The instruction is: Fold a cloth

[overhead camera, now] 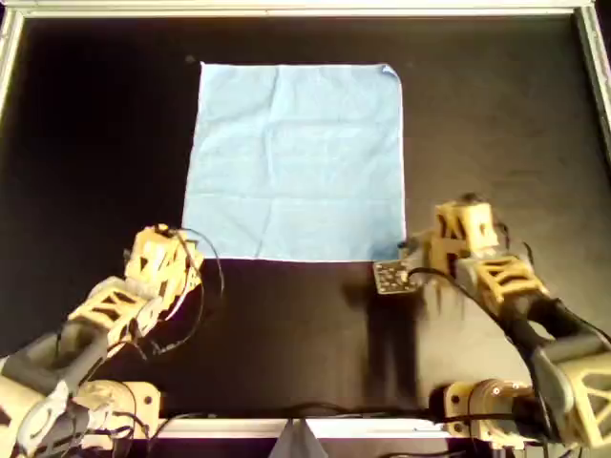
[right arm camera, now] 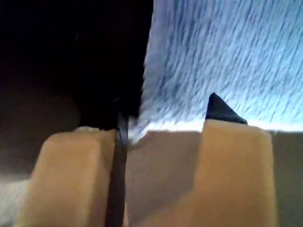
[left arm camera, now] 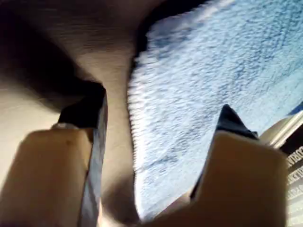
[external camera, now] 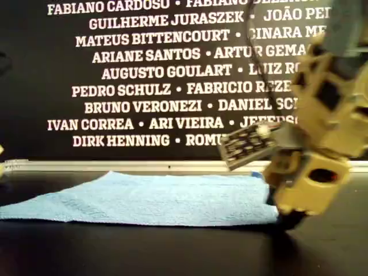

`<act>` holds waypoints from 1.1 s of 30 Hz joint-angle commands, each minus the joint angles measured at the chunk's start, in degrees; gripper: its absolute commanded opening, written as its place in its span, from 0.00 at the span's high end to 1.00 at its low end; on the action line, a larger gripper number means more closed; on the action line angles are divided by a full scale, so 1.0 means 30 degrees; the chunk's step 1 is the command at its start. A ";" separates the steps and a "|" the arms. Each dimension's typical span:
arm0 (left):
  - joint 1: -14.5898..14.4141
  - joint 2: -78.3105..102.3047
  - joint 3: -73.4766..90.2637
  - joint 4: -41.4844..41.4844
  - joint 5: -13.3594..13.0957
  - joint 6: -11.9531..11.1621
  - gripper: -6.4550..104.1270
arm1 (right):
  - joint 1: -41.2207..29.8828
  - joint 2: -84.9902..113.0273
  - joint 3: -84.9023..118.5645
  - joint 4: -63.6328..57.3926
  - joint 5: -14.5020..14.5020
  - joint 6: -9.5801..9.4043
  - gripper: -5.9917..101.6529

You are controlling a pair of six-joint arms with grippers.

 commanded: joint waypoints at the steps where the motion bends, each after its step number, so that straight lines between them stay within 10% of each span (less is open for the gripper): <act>1: -0.0381 -0.0234 -0.0498 -0.0117 -0.0146 0.0088 0.20 | 0.0469 -0.0059 -0.0791 -0.0498 -0.0176 0.0117 0.31; 22: -0.0352 -0.2490 -0.2197 -0.0029 -0.0176 0.0088 0.23 | 0.0439 -0.1523 -0.2754 -0.0498 -0.0059 0.0000 0.32; 33: -0.0352 -0.2314 -0.2314 -0.0029 -0.0176 0.0088 0.55 | 0.0264 -0.1260 -0.2783 -0.0498 -0.0146 0.0117 0.49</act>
